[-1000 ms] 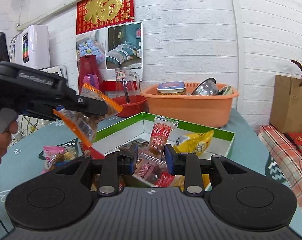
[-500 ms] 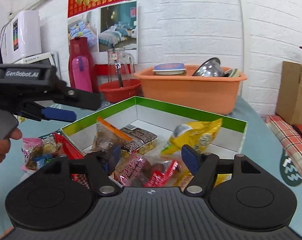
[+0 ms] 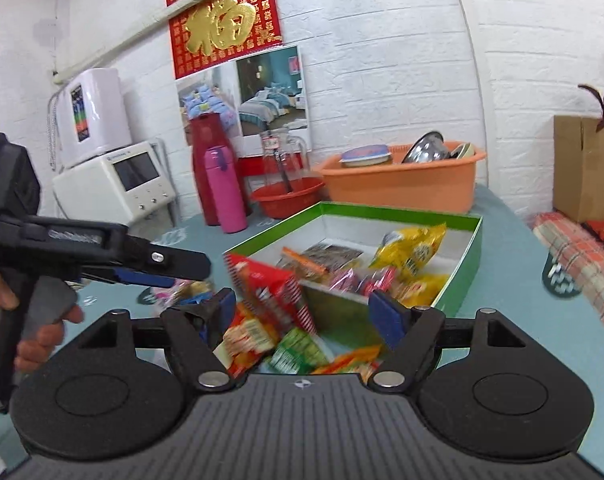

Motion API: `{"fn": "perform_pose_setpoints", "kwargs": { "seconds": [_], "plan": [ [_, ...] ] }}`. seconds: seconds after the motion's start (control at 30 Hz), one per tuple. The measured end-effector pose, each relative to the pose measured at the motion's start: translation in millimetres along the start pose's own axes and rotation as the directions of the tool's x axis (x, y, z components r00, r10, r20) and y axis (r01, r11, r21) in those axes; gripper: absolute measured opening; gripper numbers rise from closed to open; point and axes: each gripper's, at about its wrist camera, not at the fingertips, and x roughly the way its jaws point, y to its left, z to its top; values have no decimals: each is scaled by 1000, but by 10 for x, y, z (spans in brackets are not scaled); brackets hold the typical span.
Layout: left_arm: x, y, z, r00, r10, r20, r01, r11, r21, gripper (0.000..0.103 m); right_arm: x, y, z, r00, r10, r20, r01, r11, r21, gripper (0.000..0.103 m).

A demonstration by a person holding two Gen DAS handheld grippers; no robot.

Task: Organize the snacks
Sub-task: 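Grasp the red chip bag on the pile with the left gripper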

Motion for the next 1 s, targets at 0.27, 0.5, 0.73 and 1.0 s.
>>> {"fn": "perform_pose_setpoints", "kwargs": {
  "seconds": [0.27,0.5,0.73,1.0],
  "plan": [
    [528,-12,-151,990,131,-56,-123,984,125,103,-111,81,-292,998,19,-65,-15,998,64,103],
    [433,62,-426,982,48,-185,-39,998,52,52,-46,281,-476,986,115,-121,-108,992,65,103],
    [-52,271,-811,981,-110,-160,81,981,-175,73,148,560,-631,955,214,-204,-217,976,10,103],
    [-57,333,-801,979,-139,-147,106,971,-214,94,342,616,-658,950,165,-264,-176,984,-19,103]
  ]
}}
